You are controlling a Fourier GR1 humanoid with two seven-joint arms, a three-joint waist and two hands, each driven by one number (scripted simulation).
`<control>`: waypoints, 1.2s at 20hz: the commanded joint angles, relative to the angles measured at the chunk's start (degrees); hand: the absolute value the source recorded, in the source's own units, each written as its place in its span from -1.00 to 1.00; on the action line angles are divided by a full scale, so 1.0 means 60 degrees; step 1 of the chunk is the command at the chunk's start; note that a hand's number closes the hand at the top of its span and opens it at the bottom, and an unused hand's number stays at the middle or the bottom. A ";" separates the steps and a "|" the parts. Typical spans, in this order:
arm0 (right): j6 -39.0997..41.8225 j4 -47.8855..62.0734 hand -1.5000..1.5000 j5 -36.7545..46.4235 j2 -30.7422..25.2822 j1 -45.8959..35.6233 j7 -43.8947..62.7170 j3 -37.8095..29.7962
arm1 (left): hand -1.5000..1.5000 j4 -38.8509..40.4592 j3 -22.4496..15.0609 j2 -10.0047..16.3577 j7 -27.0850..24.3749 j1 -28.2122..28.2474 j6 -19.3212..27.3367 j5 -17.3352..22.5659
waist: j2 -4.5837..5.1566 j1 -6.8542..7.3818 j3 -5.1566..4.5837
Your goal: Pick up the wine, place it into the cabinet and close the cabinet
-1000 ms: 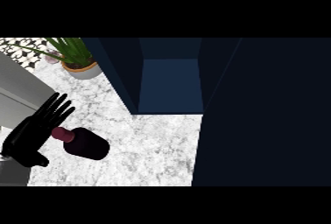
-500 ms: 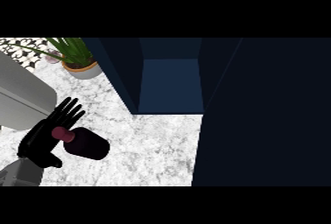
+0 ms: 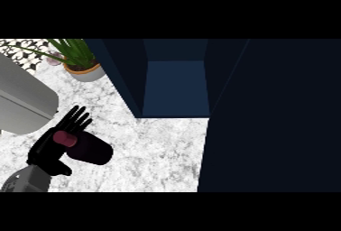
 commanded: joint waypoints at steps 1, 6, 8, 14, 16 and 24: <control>0.0041 -0.1749 -1.00 -0.0612 -0.0261 0.0313 0.0899 -0.0397 | -1.00 0.0151 -0.0191 -0.0322 -0.0495 0.0189 0.0132 -0.0308 | -0.0011 -0.0003 0.0002; -0.0307 -0.1660 -1.00 -0.0361 -0.0237 -0.0698 0.1470 -0.0263 | -1.00 0.1201 -0.0239 0.0015 -0.1128 -0.0271 -0.0093 -0.0796 | 0.0003 -0.0034 -0.0011; 0.0035 -0.1688 -1.00 -0.0604 -0.0343 0.0043 0.1006 -0.0450 | -1.00 0.1308 -0.0287 -0.0140 -0.0958 -0.0546 0.0000 -0.0661 | -0.0002 -0.0034 0.0001; -0.0157 -0.1415 -1.00 0.0466 0.0069 0.0322 0.0619 0.0605 | -1.00 0.2491 -0.0109 0.0143 -0.1581 -0.0894 -0.0323 -0.0731 | 0.0013 -0.0062 -0.0008; 0.0095 -0.1522 -1.00 -0.0562 -0.0338 0.0167 0.0925 -0.0343 | -1.00 0.1700 -0.0188 -0.0357 -0.0728 -0.0924 0.0149 -0.0253 | -0.0012 0.0006 0.0005; -0.0115 -0.1010 -1.00 -0.0590 -0.0223 -0.0390 0.1018 -0.0421 | 1.00 0.2097 -0.0545 -0.0205 -0.1402 -0.0872 -0.1400 -0.0409 | -0.0005 0.0006 -0.0003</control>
